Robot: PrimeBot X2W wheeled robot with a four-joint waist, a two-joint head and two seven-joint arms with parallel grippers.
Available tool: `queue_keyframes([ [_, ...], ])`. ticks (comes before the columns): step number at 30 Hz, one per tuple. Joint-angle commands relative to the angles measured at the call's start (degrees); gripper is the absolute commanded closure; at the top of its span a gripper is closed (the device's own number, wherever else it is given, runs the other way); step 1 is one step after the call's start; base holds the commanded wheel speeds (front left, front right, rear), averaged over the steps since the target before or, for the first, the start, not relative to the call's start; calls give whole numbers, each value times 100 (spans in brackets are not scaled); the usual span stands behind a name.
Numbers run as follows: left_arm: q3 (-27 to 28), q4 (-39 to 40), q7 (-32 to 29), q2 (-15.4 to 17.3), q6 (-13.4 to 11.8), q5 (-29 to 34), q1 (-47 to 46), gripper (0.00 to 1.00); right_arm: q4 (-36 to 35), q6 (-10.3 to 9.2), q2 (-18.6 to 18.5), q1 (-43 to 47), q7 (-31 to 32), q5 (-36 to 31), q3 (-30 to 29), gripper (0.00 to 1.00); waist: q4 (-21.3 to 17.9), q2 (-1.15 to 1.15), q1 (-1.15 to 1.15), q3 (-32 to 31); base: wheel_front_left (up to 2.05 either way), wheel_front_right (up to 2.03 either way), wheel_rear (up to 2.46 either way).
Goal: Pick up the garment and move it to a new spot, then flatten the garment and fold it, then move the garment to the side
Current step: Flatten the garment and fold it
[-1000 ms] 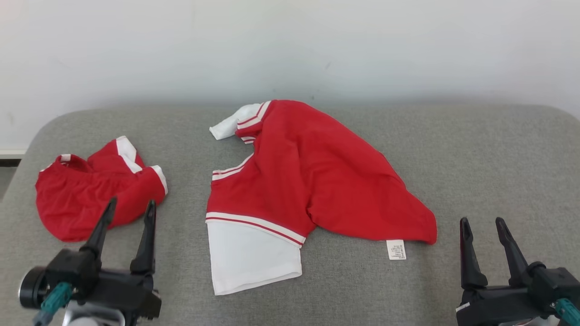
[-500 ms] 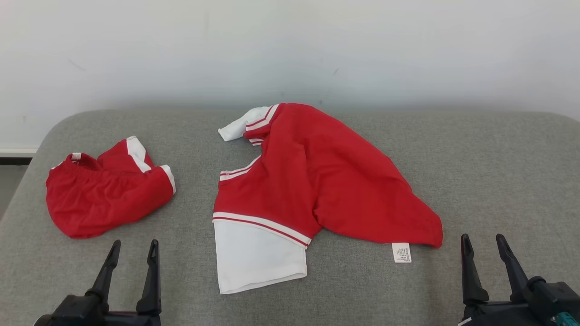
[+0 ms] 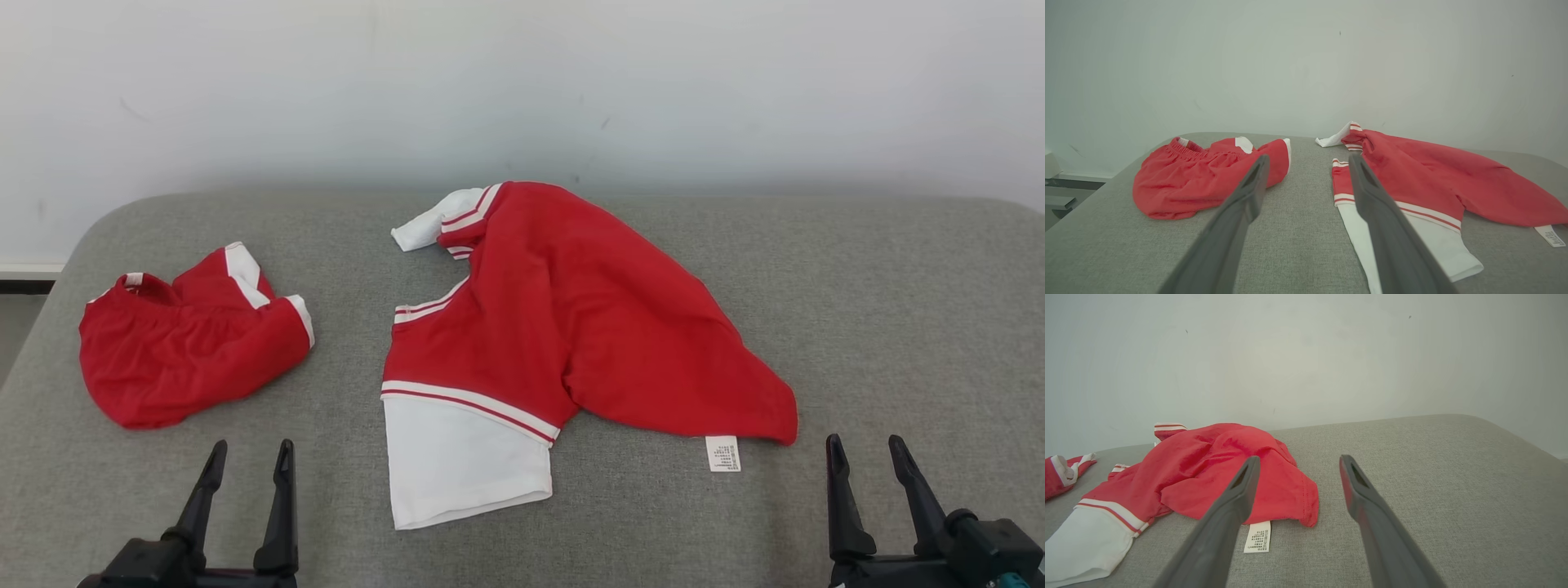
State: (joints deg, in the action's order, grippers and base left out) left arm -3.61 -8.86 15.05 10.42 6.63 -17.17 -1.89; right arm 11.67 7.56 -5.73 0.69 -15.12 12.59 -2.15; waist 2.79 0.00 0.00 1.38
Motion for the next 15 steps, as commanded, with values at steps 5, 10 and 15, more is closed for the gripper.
queue_keyframes([
  [5, 29, -122, 19, -82, 61, 99, -4, 0, 31, -15, 7, 36, -4, 29, 45, 0, -66, 0, 0, -14, 0, 0, 0],
  [10, 71, -202, 19, -109, 90, 130, -47, 0, 23, -15, 6, -1, -4, 52, 162, 0, -105, 0, 0, -25, 0, 0, 0],
  [15, 92, -237, 19, -125, 84, 167, -67, 0, -3, -15, -56, -12, -4, 15, 271, 0, -110, 0, 0, -43, 0, 0, 0],
])
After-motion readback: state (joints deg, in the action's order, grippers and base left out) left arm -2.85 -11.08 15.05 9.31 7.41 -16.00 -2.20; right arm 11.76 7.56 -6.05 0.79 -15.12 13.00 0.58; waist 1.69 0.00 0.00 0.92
